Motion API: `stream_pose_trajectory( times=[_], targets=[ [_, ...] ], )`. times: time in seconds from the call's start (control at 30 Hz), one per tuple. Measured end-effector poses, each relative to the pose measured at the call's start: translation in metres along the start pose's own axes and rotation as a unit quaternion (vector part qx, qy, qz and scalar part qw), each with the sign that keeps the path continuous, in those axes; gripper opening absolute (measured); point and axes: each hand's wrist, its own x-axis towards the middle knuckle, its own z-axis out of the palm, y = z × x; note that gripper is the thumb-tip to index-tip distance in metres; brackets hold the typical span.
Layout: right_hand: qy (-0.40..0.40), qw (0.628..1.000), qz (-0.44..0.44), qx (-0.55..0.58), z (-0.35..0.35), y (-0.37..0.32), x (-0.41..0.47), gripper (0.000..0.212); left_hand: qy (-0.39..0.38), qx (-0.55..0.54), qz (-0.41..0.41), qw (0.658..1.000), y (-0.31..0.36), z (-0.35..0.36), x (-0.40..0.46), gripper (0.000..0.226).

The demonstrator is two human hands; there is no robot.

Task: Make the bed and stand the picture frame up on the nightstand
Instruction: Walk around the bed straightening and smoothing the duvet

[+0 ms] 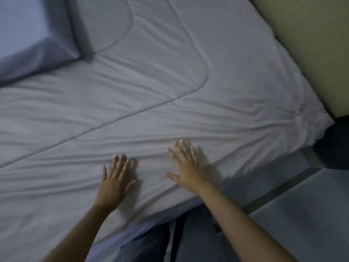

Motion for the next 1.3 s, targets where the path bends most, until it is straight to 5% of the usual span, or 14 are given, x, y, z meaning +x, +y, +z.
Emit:
stream_pose_trajectory(
  times=[0.17,0.3,0.5,0.6,0.8,0.93,1.07,1.3],
  targets=[
    [-0.037,0.990,-0.109,-0.080,0.066,-0.119,0.012,0.090,-0.032,0.015,-0.117,0.992,-0.115,0.027,-0.107,0.099],
    [-0.095,0.973,-0.149,-0.147,0.098,-0.160,0.021,0.084,-0.084,0.025,-0.126,0.988,-0.162,0.054,-0.160,0.101],
    [-0.114,0.976,-0.114,-0.147,0.103,-0.185,0.021,0.044,-0.106,-0.031,-0.170,0.979,-0.158,0.063,-0.166,0.060],
    [-0.121,0.978,-0.115,-0.121,0.107,-0.189,0.000,0.042,-0.132,-0.030,-0.161,0.978,-0.148,0.070,-0.189,0.060],
    [-0.259,0.950,-0.054,-0.166,0.091,-0.196,0.002,0.060,-0.179,-0.034,-0.180,0.967,-0.142,0.059,-0.192,0.059],
    [-0.265,0.944,-0.062,-0.188,0.049,-0.226,0.012,0.098,-0.130,-0.045,-0.139,0.981,-0.157,0.032,-0.203,0.057],
    [-0.255,0.952,-0.017,-0.169,0.023,-0.283,0.017,0.070,-0.083,-0.039,-0.144,0.985,-0.203,0.019,-0.241,0.057],
    [-0.234,0.963,-0.002,-0.131,0.050,-0.451,0.030,0.069,-0.052,-0.079,-0.210,0.973,-0.339,-0.022,-0.340,0.060]
  ],
)
